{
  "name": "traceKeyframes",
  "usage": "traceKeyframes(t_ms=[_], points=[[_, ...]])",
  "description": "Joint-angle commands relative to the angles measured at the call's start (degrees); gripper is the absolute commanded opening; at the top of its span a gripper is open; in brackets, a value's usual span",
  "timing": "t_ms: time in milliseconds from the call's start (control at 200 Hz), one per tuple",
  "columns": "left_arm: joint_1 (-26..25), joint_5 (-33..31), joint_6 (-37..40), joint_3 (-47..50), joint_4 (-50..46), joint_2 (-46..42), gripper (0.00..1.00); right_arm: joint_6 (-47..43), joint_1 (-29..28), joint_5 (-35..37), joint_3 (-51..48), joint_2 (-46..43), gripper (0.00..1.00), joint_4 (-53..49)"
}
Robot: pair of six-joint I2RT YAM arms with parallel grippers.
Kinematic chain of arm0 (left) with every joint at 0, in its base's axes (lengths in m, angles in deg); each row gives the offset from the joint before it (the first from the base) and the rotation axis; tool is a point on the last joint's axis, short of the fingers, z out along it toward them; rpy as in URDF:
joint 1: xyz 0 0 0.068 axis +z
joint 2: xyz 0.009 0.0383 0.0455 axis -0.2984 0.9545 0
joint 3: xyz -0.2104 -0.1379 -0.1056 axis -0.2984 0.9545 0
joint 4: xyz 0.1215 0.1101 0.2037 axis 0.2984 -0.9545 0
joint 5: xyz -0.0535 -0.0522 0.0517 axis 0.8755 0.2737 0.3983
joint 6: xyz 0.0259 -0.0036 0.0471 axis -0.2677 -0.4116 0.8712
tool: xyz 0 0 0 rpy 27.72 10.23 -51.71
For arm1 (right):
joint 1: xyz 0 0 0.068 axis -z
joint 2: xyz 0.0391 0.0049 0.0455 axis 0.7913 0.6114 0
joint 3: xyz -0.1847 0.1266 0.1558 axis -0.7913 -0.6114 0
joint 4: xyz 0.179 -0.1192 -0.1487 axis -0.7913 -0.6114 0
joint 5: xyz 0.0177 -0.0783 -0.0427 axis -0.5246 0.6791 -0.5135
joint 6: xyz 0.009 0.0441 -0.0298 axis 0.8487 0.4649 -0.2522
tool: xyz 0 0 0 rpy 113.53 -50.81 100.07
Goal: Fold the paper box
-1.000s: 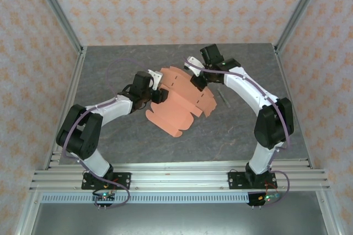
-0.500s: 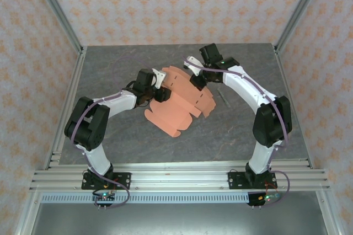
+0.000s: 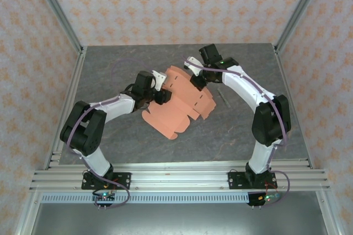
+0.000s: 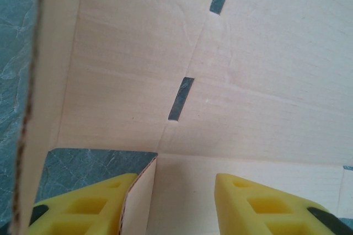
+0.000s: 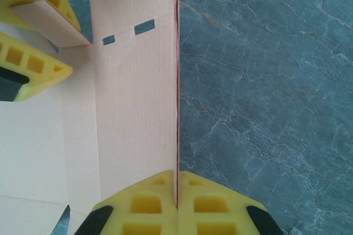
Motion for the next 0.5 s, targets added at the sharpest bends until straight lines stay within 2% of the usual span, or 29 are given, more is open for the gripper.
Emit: traceKeyframes(t_ms=[0, 240, 495], points=[[-0.6, -0.6, 0.8, 1.2, 4.0, -2.9, 0.38, 0.2, -0.2, 0.1, 1.7, 0.7, 0.00, -0.9], [-2.7, -3.6, 3.8, 2.1, 3.7, -3.9, 0.25, 0.6, -0.2, -0.1, 2.2, 1.4, 0.00, -0.8], [-6.5, -14.4, 8.0, 4.2, 4.4, -5.3, 0.15, 1.3, -0.1, -0.4, 2.9, 2.2, 0.00, -0.9]])
